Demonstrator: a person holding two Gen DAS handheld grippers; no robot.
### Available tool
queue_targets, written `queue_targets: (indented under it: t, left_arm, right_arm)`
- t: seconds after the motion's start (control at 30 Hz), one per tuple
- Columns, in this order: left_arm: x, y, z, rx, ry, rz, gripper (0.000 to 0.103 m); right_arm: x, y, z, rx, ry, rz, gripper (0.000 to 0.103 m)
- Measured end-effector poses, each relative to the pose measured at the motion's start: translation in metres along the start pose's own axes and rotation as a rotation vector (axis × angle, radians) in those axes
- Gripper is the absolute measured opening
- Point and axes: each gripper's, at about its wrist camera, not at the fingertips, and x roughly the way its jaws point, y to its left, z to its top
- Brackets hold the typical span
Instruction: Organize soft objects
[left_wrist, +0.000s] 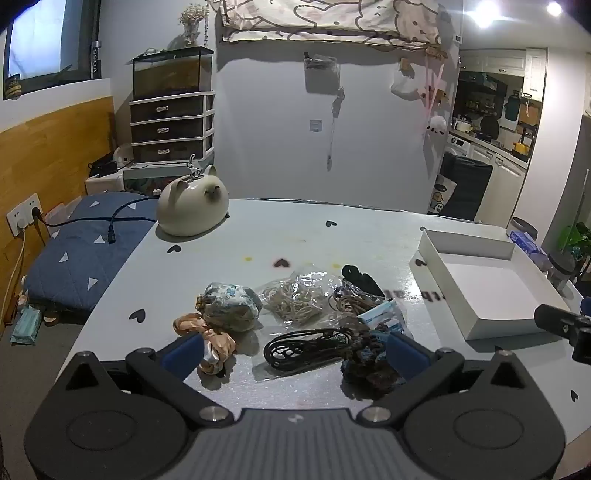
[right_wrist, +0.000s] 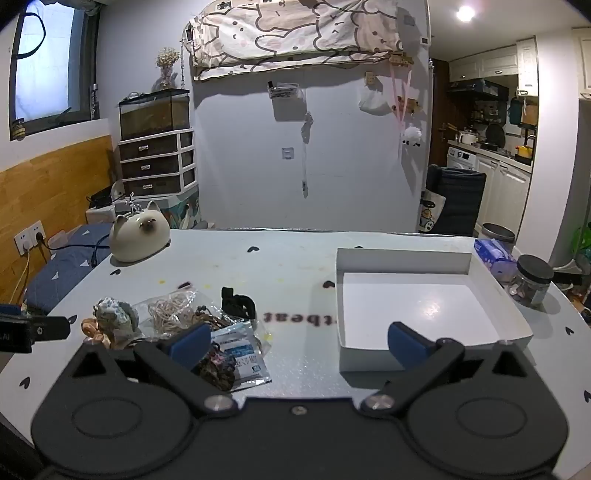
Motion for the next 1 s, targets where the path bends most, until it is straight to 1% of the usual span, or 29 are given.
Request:
queue_targets:
  t: [1.0]
  left_arm:
    - [0.0, 0.0001, 0.0, -0.002, -0.004, -0.002, 0.103]
  right_arm:
    - [0.0006, -0.0005, 0.0001, 0.002, 0.0, -0.003, 0.103]
